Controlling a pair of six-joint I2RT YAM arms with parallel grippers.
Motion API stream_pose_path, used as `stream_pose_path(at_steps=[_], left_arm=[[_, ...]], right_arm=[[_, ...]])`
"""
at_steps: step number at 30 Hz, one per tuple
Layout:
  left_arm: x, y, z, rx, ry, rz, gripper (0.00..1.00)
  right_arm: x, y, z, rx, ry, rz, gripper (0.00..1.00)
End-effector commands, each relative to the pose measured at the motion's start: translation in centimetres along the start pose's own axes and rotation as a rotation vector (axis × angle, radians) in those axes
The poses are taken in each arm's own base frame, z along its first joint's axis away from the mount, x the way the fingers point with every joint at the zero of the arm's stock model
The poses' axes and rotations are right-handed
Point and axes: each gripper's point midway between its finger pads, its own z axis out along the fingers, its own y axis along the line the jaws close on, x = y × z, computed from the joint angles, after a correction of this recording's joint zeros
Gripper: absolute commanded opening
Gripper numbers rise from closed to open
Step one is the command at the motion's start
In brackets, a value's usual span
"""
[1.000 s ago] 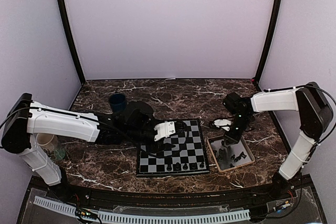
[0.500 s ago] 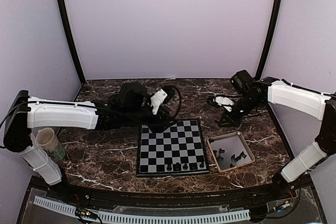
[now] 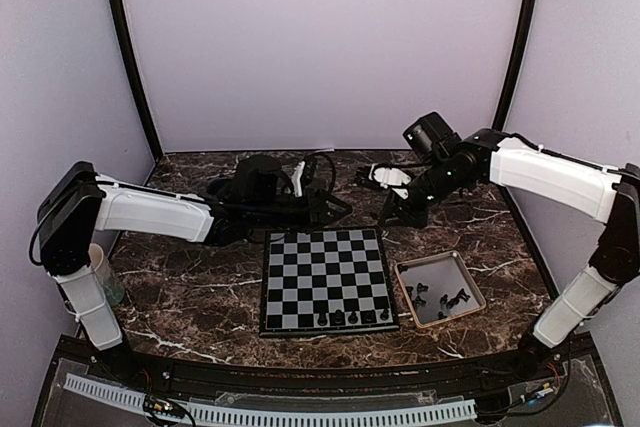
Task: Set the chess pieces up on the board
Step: Pass from the right arm to the left
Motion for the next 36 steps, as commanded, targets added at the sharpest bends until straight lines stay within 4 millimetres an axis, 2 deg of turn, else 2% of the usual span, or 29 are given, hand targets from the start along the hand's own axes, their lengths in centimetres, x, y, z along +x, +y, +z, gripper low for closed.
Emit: stream_pose_path(at_steps=[1, 5, 6, 9, 22, 31, 36], left_arm=[[-0.3, -2.6, 1.0, 0.153, 0.017, -0.102, 0.43], [0.3, -2.5, 1.8, 0.188, 0.047, -0.144, 0.42], [0.3, -2.5, 2.0, 0.191, 0.053, -0.15, 0.41], [0.4, -2.1, 2.2, 0.175, 0.054, -0.166, 0.38], [0.9, -2.1, 2.8, 0.199, 0.083, -0.2, 0.33], [1.2, -2.2, 3.0, 0.221, 0.103, -0.204, 0.19], [1.6, -2.2, 3.2, 0.239, 0.117, -0.218, 0.16]], right_arm=[[-1.2, 0.6, 1.1, 0.019, 0.015, -0.064, 0.16], [-2.0, 1.4, 1.2, 0.032, 0.012, -0.096, 0.16], [-1.8, 1.5, 2.1, 0.021, 0.031, -0.095, 0.16], [-2.0, 1.6, 2.4, 0.02, 0.035, -0.098, 0.16], [-2.9, 1.1, 2.8, 0.051, 0.037, -0.111, 0.16], [-3.2, 1.0, 3.0, 0.054, 0.034, -0.105, 0.16], [-3.3, 1.1, 3.1, 0.053, 0.035, -0.109, 0.16]])
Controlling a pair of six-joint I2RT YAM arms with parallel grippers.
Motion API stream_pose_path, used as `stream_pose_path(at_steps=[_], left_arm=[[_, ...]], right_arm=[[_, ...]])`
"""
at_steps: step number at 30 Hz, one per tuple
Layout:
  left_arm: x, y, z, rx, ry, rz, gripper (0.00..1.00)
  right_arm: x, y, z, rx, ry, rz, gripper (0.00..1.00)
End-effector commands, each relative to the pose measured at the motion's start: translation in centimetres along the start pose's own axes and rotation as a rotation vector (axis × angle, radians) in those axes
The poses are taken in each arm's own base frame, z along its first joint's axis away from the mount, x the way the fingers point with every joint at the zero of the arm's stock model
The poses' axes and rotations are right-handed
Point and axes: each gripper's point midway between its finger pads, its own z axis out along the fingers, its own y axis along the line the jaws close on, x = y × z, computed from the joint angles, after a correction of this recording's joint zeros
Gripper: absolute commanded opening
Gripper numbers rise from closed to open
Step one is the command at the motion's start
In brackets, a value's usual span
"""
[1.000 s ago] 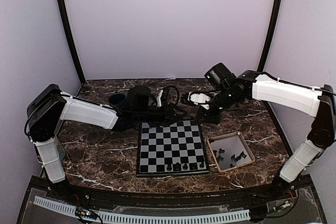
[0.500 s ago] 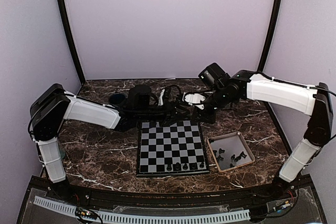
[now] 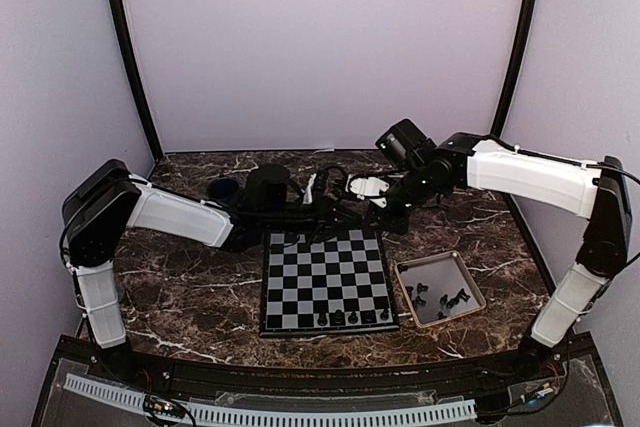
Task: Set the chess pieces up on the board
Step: Pass from the right arm to the left, then place the knight at g8.
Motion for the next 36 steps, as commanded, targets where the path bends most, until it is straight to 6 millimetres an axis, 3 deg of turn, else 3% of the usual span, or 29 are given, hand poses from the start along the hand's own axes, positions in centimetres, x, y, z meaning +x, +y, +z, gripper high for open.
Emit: stream_pose_path(at_steps=[1, 6, 11, 16, 21, 28, 32, 36], left_arm=[[-0.4, -2.5, 0.3, 0.088, 0.011, 0.029, 0.14], [-0.4, -2.8, 0.4, 0.106, 0.013, 0.045, 0.05], [-1.0, -3.0, -0.5, 0.118, -0.007, 0.084, 0.0], [-2.2, -2.3, -3.1, 0.035, -0.036, 0.207, 0.0], [-2.2, -1.0, -5.9, -0.159, -0.01, 0.43, 0.0], [-0.4, 1.9, -11.6, -0.459, 0.079, 0.676, 0.0], [2.1, 2.9, -14.3, -0.537, 0.151, 0.741, 0.0], [5.5, 3.6, -15.6, -0.591, 0.247, 0.828, 0.0]], right_arm=[[-1.6, -0.3, -0.2, 0.018, -0.033, -0.015, 0.16], [-1.6, -0.2, 0.0, 0.017, -0.029, -0.011, 0.18], [-1.1, 0.3, -1.3, -0.003, -0.047, 0.004, 0.37], [1.3, 0.8, -4.0, -0.06, -0.121, 0.06, 0.47], [5.2, -1.4, -5.1, -0.057, -0.183, 0.217, 0.48], [9.6, -4.7, -4.8, 0.006, -0.262, 0.378, 0.48], [11.0, -5.8, -4.2, 0.026, -0.251, 0.416, 0.48], [11.6, -6.1, -3.9, 0.047, -0.243, 0.427, 0.48]])
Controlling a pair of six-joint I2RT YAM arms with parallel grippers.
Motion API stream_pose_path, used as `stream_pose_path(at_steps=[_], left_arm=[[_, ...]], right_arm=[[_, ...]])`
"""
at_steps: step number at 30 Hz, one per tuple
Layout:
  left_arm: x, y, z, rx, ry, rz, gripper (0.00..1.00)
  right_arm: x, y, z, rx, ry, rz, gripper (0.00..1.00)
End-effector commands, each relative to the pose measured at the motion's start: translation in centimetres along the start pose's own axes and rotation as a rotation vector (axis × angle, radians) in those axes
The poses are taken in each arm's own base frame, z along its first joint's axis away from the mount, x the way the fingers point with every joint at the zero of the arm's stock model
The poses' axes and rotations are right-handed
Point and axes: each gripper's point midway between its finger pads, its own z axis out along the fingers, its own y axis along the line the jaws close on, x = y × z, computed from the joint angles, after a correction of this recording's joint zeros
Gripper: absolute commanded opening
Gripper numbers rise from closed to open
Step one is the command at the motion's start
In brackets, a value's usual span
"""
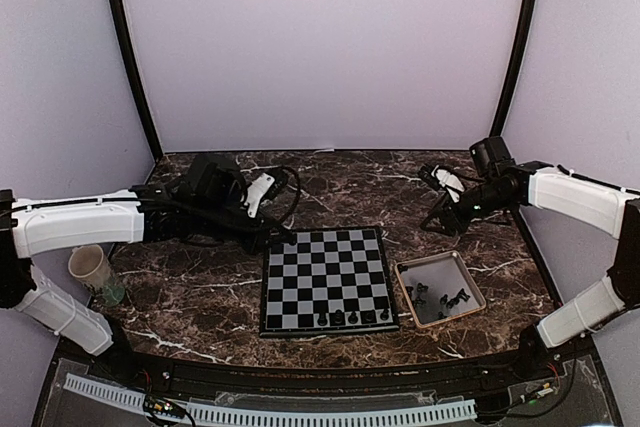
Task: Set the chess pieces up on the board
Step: Place the knight at g8.
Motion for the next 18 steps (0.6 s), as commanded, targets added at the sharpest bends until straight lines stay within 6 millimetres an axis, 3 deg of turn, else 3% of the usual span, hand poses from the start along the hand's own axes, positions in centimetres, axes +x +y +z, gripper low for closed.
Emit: stream_pose_path(at_steps=[1, 8, 18], left_arm=[[6.2, -0.5, -1.3, -0.071, 0.188, 0.176, 0.0], [11.0, -2.5, -1.3, -0.026, 0.31, 0.282, 0.0], [13.3, -3.4, 0.4, 0.015, 0.378, 0.392, 0.0]], right_arm=[[-1.0, -0.6, 0.1, 0.018, -0.057, -0.01, 0.48], [-0.5, -0.8, 0.4, 0.022, -0.044, -0.011, 0.48], [0.2, -0.6, 0.7, 0.013, -0.03, -0.016, 0.48]])
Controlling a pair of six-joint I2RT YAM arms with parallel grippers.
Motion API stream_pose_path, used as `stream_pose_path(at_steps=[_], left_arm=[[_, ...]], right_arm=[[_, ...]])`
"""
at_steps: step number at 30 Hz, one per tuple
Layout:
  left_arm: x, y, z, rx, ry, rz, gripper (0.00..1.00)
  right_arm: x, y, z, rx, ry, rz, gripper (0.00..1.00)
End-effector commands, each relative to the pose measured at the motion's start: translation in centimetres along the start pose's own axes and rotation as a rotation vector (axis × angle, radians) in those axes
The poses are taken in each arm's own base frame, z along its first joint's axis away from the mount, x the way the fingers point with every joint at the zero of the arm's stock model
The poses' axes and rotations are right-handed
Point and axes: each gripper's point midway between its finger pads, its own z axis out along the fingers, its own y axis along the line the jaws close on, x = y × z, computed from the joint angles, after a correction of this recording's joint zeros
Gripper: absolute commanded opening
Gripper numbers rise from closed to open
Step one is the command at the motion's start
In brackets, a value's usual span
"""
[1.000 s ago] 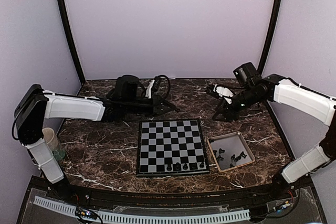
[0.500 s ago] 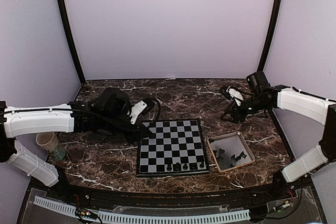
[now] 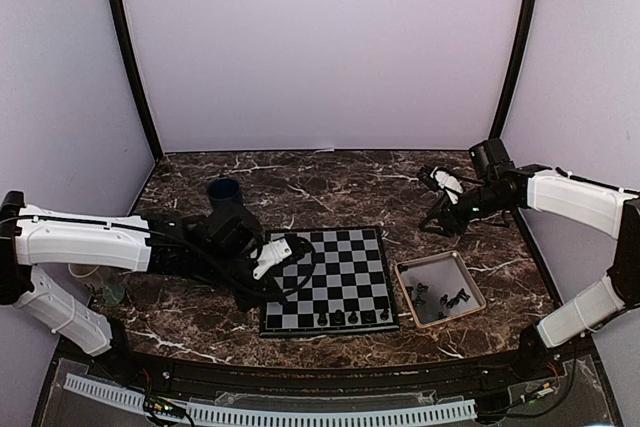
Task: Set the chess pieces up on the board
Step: Place the knight at g8.
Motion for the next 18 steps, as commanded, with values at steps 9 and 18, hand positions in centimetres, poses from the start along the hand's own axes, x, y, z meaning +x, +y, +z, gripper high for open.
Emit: stream_pose_path(at_steps=[9, 18], left_arm=[[1.4, -1.3, 2.7, 0.029, 0.084, 0.127, 0.0], [1.5, -1.9, 3.6, 0.056, 0.09, 0.134, 0.02]], right_arm=[[0.9, -0.1, 0.7, -0.011, 0.017, 0.0, 0.48], [1.2, -0.1, 1.0, -0.02, 0.027, 0.001, 0.48]])
